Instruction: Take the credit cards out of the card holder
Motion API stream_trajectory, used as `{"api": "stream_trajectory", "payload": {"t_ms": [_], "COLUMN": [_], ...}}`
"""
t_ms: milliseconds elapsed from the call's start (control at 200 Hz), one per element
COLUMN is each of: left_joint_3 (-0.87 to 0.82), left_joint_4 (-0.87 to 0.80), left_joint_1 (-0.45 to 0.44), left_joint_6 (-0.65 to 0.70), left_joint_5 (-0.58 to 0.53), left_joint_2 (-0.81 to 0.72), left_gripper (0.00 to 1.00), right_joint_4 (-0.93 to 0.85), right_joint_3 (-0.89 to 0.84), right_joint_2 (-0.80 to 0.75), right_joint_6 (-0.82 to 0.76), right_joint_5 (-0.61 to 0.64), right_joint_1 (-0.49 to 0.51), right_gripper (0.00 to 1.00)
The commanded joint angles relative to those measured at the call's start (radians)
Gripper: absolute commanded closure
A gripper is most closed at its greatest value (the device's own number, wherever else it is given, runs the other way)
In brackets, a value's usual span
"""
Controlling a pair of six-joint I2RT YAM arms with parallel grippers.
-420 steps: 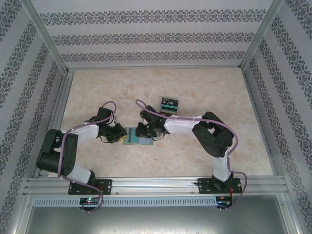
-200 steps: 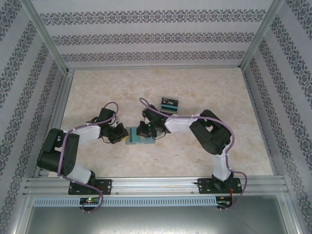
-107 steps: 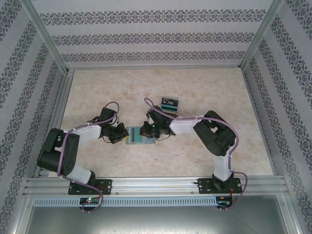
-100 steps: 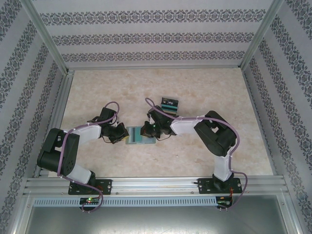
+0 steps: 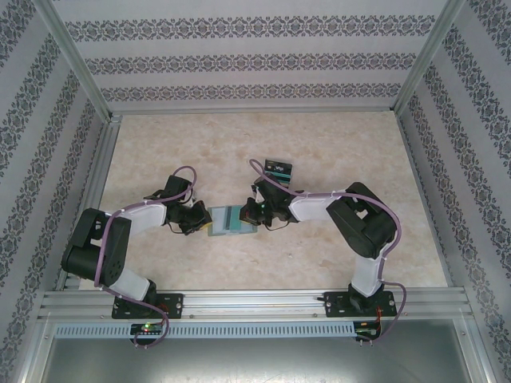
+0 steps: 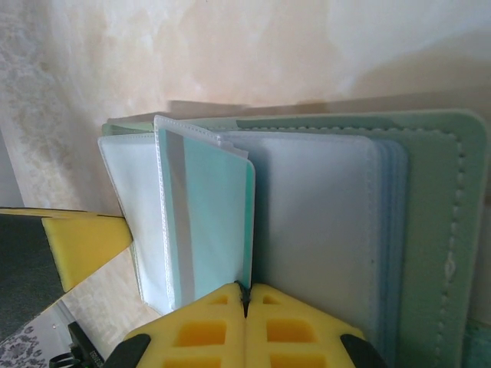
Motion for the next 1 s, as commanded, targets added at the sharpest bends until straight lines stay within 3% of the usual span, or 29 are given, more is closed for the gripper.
{"api": "stream_trajectory", "payload": {"t_ms": [0, 455, 754, 994], "left_joint_3": [-0.002, 0.022, 0.076, 0.088], "left_joint_4": [-0.062, -0.075, -0.183, -0.116], "left_joint_1": [-0.009, -0.010, -0.009, -0.009], "left_joint_6": [0.025, 0.034, 0.071, 0.047], "left_joint_5": [-0.034, -0.021, -0.086, -0.022], "left_joint_2": [0.029, 0.013, -0.062, -0.082], "left_gripper": [1.00, 0.95, 0.77, 0.79], "right_joint_4": [-0.043, -0.048, -0.056, -0.062], "right_joint_3": [-0.010, 0.147, 0.146, 0.143], "right_joint_2": [0.000, 0.126, 0.134, 0.143], "right_joint_6": [-0.037, -0.038, -0.041, -0.043], "right_joint_5": [0.009, -0.049, -0.052, -0.046], "right_joint_1": [-0.023, 0.048, 0.053, 0.056], "right_gripper": [1.00, 1.00, 1.00, 1.00]}}
